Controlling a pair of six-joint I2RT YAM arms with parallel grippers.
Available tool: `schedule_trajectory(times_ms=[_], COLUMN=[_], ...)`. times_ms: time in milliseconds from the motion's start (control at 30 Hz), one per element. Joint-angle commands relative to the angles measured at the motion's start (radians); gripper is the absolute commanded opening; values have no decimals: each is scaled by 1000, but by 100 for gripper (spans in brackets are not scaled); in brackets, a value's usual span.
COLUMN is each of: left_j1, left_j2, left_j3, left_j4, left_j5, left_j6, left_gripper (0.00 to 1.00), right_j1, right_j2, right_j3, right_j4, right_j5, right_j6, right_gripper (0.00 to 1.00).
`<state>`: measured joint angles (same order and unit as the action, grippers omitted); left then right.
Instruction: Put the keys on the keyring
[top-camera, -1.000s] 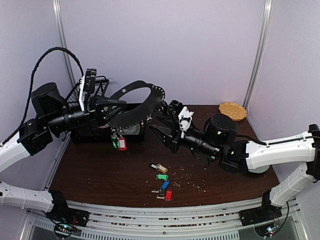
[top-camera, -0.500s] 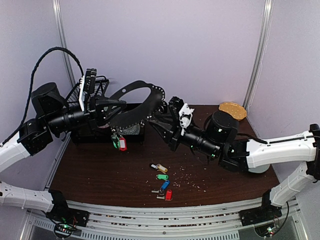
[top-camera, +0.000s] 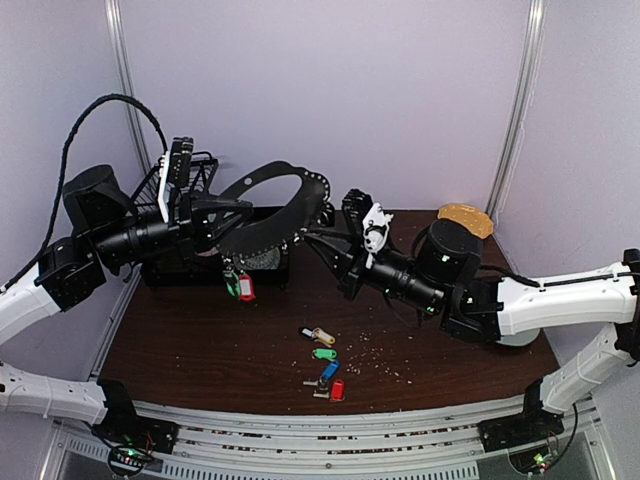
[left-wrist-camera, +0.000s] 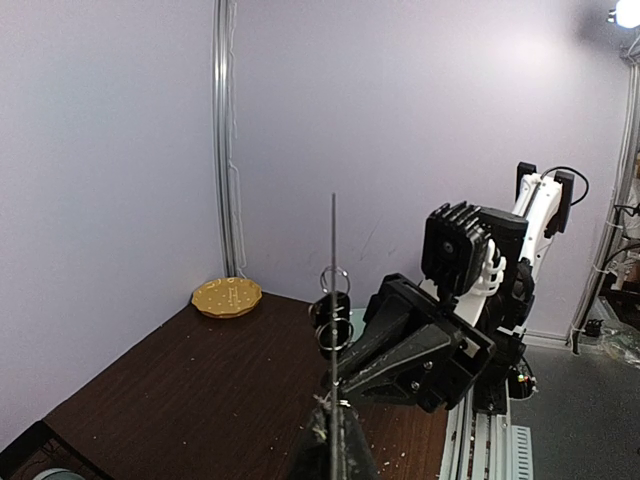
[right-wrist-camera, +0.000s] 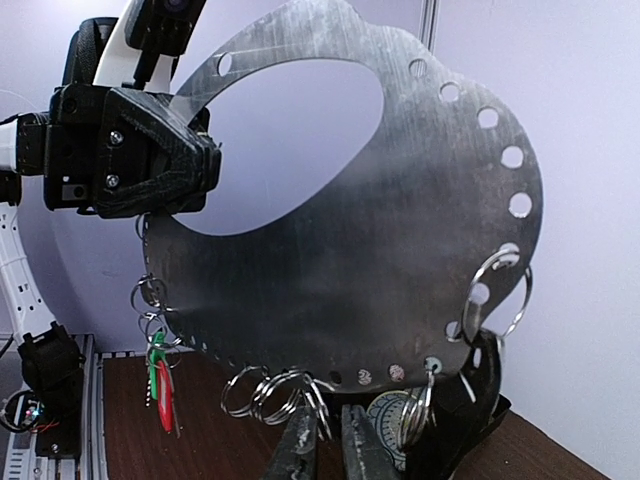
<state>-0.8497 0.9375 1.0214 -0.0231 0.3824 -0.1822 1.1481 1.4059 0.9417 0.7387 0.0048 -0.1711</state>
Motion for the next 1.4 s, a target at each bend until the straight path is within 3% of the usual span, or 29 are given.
schedule_trajectory(times_ms=[0,467,567,700,867,1100,1367], left_j1=[0,0,0,-1,0,0,0], left_j2=[-4,-6,-4,-10,-26,-36,-18], left_j3=[28,24,24,17,-13,-35,18], left_j4=[79,75,74,69,85,84,64], left_j5=[3,1,2,-25,-47,-77,-11], left_j6=[-3,-2,-2,3,2,9,53], left_gripper=[0,0,0,0,0,0,0], right_j1=[5,5,5,5,1,-3,-3], right_j2=[-20,8,7,-7,-23,-34,-46], right_j3=[6,39,38,35,47,115,148], right_j4=[-20,-20,-23,-46,-132,-330,-353], right_j5=[-43,-47,-58,-42,17,-60,-93], right_j6=[-3,17,21,25,22,21,51], right_gripper=[13,12,0,0,0,0,0])
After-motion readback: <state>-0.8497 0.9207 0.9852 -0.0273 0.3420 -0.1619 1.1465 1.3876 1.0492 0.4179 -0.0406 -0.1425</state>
